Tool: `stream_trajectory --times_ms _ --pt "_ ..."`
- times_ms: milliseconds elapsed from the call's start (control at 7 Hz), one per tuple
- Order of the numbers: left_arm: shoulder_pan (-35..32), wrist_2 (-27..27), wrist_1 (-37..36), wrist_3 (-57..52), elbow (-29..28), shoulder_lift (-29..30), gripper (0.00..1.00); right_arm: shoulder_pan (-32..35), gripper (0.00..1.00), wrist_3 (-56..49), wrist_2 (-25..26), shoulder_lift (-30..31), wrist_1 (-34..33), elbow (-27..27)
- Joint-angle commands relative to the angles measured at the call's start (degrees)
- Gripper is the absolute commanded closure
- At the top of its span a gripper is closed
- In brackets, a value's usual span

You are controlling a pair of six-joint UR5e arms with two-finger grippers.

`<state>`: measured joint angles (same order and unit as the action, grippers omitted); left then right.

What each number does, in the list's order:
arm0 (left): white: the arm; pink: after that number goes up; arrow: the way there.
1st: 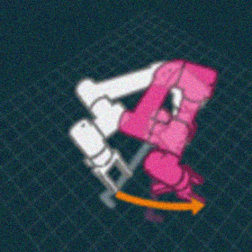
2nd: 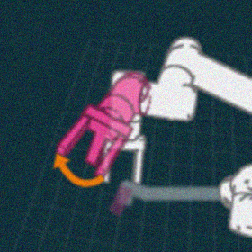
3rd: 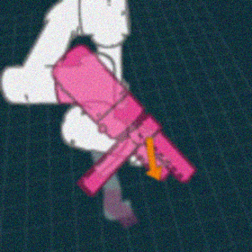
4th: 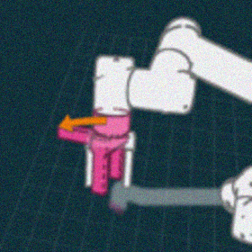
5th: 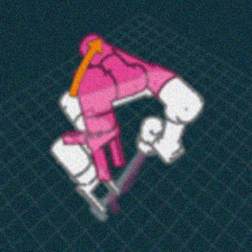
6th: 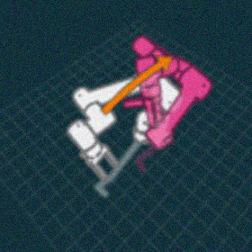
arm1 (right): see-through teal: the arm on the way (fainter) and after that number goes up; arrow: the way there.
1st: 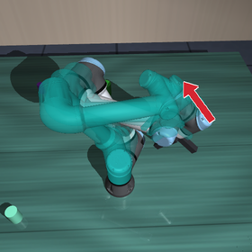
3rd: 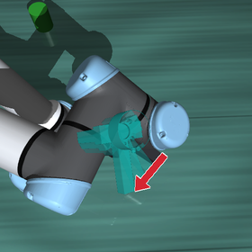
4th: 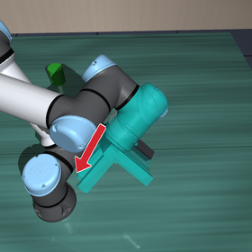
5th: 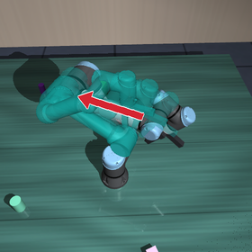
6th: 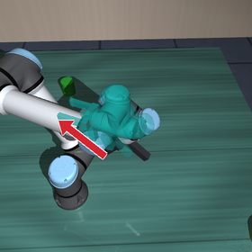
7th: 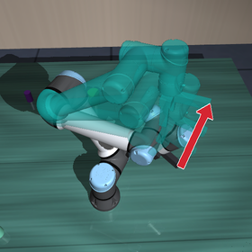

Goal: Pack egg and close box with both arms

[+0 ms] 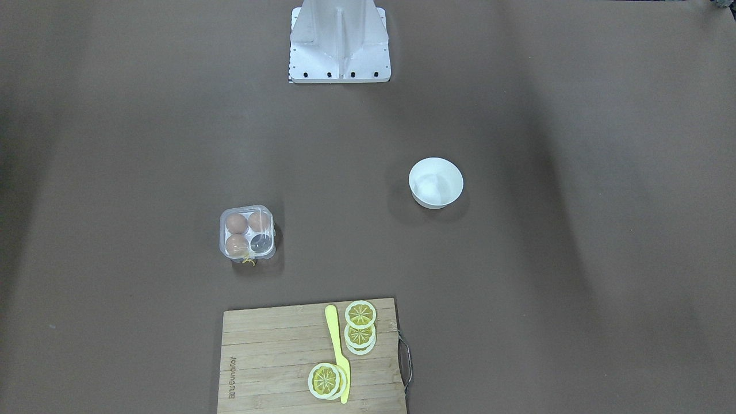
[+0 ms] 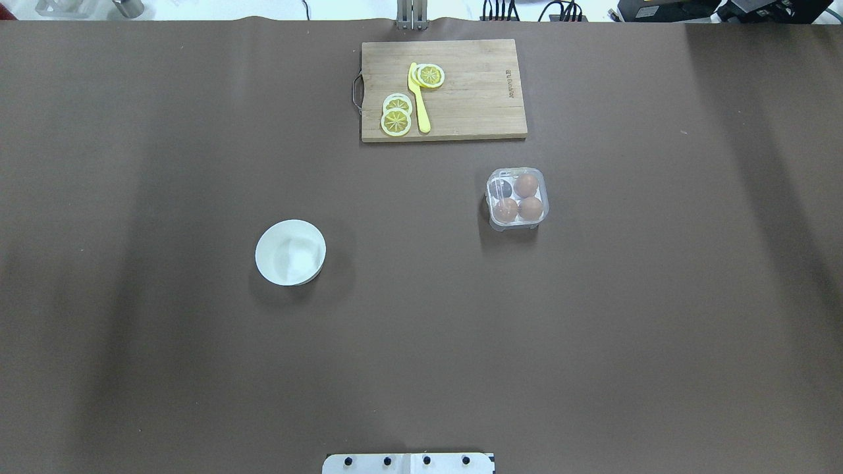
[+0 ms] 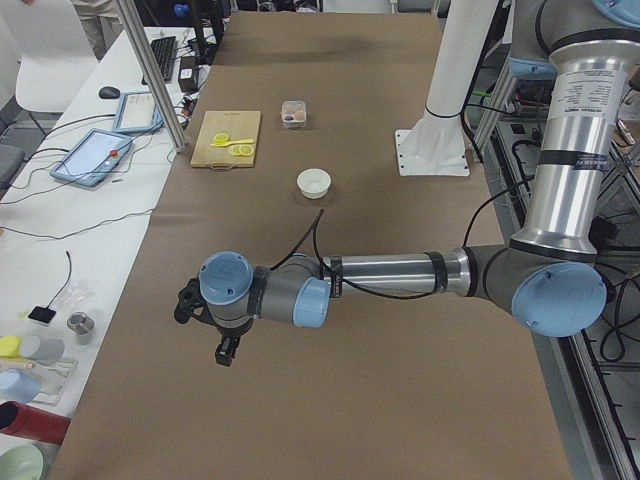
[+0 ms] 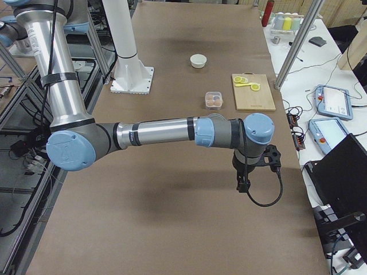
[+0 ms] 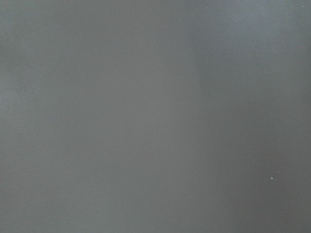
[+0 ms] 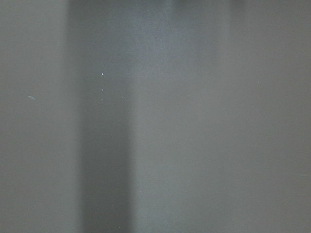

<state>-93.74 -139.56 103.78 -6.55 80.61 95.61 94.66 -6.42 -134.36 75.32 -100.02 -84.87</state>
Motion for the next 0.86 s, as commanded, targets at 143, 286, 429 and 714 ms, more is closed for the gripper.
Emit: stream_trajectory --times_ms 143,286,429,714 --pt "-0.6 -0.1 3.4 -0.5 3.3 -6.0 0.02 0.0 0.01 0.0 0.0 0.0 0.0 0.0" --pt "-0.6 -0.1 3.4 -0.5 4.5 -7.6 0.02 0.0 0.01 0.0 0.0 0.0 0.0 0.1" --pt "-0.6 -0.1 3.4 -0.4 5.8 -8.8 0.02 0.0 0.01 0.0 0.0 0.1 -0.1 0.1" --pt "-0.6 0.0 2.7 0.3 7.1 -9.5 0.02 0.0 0.01 0.0 0.1 0.4 0.0 0.0"
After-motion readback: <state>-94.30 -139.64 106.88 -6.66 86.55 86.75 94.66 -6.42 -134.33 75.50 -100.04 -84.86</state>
